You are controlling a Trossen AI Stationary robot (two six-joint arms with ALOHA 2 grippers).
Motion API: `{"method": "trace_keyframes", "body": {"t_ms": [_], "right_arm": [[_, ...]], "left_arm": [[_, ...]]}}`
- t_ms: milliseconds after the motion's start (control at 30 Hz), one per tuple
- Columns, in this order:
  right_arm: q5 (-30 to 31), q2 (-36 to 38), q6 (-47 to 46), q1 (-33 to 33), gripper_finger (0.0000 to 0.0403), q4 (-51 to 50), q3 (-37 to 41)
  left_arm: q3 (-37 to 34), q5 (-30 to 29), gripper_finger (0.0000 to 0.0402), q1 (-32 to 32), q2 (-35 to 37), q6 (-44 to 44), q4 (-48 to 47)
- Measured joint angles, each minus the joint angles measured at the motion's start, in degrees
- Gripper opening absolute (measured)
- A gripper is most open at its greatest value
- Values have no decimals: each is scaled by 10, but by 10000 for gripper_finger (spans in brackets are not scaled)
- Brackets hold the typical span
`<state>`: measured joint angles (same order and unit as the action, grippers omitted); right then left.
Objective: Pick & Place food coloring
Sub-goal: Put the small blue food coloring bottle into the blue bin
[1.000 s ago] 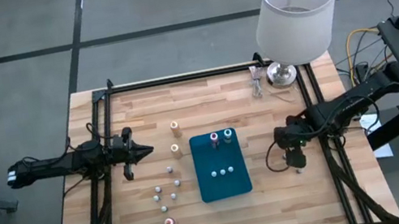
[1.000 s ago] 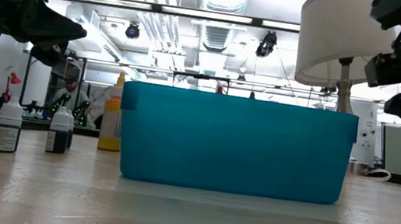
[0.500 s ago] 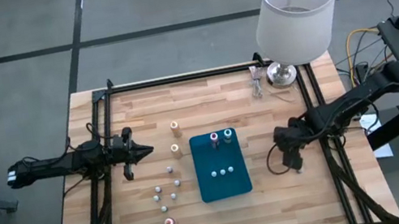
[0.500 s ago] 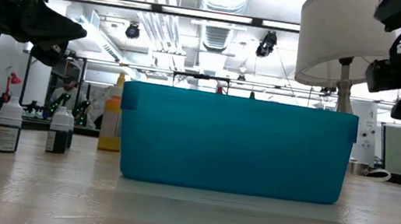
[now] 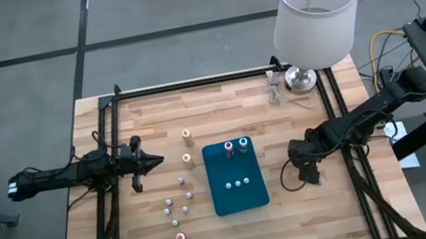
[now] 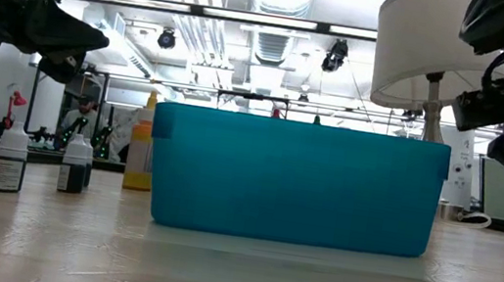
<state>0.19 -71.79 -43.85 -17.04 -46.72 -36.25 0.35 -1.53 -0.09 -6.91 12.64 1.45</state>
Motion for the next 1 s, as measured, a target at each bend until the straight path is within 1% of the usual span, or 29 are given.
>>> {"method": "trace_keyframes", "body": {"t_ms": [333, 567, 767, 1000], "right_arm": [[-1, 0, -28, 0, 236, 3, 2], [-8, 0, -60, 0, 234, 2, 7], [-20, 0, -111, 0, 233, 2, 12], [-20, 0, -131, 0, 231, 3, 16]], "left_arm": [[0, 0, 0, 0, 0, 0, 0], [0, 0, 0, 0, 0, 0, 0], [0, 0, 0, 0, 0, 0, 0], [0, 0, 0, 0, 0, 0, 0]]}}
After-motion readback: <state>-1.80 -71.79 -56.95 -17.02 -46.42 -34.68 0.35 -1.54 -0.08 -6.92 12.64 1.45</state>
